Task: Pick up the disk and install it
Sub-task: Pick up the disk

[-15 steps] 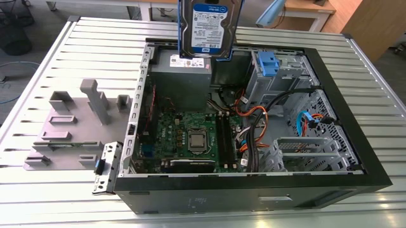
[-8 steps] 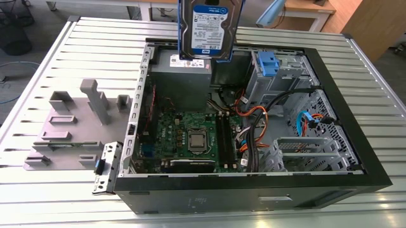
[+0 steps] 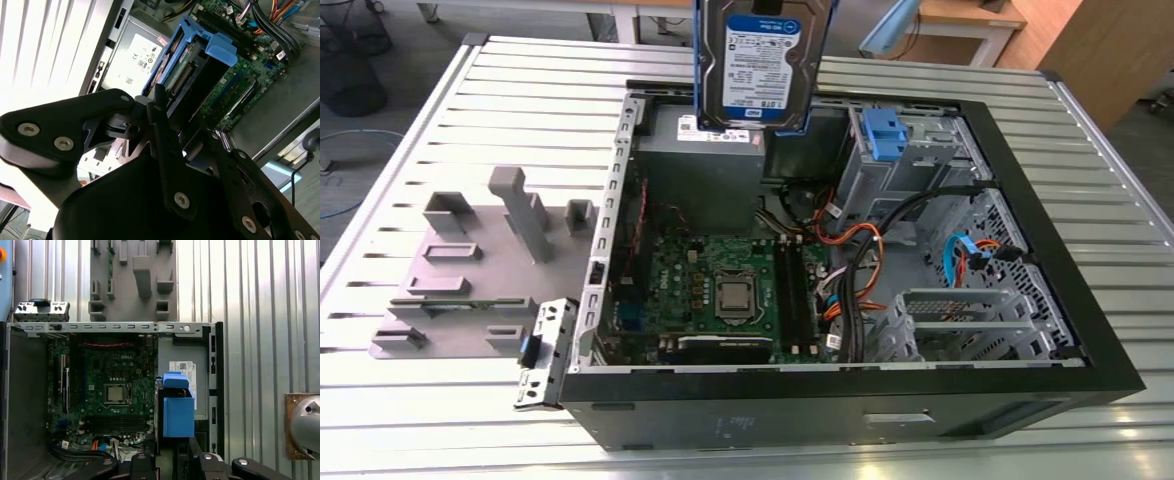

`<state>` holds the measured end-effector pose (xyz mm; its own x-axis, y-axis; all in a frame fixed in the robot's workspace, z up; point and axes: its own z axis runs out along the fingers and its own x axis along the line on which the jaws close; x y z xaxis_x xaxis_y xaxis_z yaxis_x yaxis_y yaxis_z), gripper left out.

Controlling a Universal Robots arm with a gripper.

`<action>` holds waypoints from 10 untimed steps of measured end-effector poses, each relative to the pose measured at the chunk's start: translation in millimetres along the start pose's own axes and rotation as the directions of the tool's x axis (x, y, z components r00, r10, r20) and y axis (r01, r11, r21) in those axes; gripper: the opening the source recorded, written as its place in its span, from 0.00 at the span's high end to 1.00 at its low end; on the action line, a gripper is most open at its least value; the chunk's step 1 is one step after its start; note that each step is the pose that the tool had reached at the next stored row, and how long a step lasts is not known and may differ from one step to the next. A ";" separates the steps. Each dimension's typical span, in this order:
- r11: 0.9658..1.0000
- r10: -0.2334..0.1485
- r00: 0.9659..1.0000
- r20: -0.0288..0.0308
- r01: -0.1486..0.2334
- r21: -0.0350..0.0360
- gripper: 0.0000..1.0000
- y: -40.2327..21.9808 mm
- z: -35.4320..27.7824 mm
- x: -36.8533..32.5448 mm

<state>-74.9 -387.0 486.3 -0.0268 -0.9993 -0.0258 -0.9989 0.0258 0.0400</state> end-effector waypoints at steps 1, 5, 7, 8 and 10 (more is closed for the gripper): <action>1.000 0.000 1.000 -0.001 0.000 0.000 0.65 0.0 0.0 0.6; 1.000 0.000 1.000 -0.004 0.000 0.000 0.65 -0.1 0.0 2.7; 1.000 0.000 1.000 -0.006 0.000 0.000 0.65 -0.1 -0.1 3.6; 1.000 0.000 1.000 -0.007 0.000 0.000 0.65 -0.1 -0.2 4.1; 1.000 0.000 1.000 -0.008 0.000 0.000 0.65 -0.2 -0.2 5.2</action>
<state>-74.8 -392.2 486.4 -0.0268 -0.9995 -0.0178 -0.9989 0.0261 0.0398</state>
